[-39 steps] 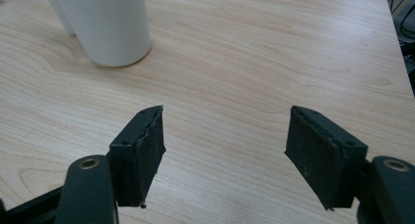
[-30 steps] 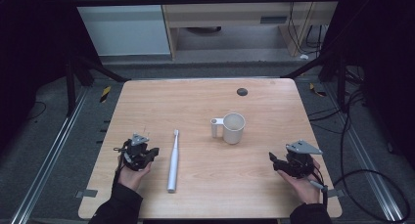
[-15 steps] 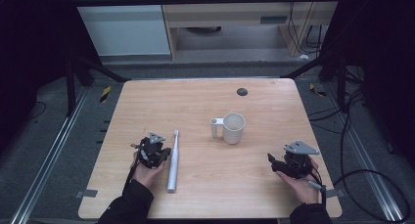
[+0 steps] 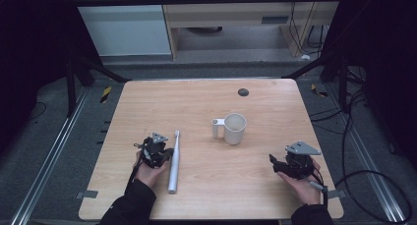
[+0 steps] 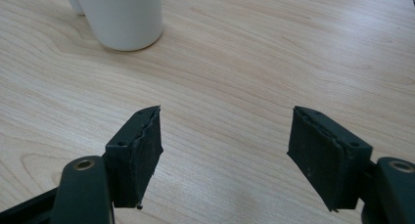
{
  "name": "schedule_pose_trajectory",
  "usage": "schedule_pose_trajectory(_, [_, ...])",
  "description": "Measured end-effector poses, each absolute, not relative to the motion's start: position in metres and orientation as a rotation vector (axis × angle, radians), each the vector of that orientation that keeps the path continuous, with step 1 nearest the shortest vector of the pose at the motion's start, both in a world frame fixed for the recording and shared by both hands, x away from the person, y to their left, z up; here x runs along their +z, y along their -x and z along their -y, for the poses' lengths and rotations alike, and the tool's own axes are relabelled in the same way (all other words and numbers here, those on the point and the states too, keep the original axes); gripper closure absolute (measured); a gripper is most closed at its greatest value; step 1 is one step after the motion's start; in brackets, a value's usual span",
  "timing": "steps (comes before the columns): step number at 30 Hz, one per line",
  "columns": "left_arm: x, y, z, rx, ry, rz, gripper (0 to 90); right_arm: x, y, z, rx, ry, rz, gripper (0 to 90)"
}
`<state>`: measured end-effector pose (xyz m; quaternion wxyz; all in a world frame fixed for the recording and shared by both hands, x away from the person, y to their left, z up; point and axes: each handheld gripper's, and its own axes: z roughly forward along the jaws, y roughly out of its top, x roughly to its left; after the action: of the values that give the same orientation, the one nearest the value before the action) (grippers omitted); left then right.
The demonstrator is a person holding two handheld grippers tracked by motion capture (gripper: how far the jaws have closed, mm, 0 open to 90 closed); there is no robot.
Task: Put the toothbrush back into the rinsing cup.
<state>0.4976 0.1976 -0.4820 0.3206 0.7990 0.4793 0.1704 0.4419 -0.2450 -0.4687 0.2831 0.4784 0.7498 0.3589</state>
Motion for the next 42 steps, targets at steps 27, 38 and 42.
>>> schedule_pose_trajectory(27, [-0.444, -0.491, -0.202, 0.429, -2.054, -1.178, 71.6, -0.468, -0.44, 0.253, 0.966, -1.302, -1.992, 27.7])
schedule_pose_trajectory(38, [-0.422, -0.489, -0.202, 0.412, -2.124, -1.1, 56.9, -0.467, -0.439, 0.256, 0.963, -1.319, -1.988, 27.2])
schedule_pose_trajectory(42, [-0.414, -0.491, -0.203, 0.407, -2.135, -1.102, 54.1, -0.467, -0.438, 0.257, 0.964, -1.329, -1.986, 27.1])
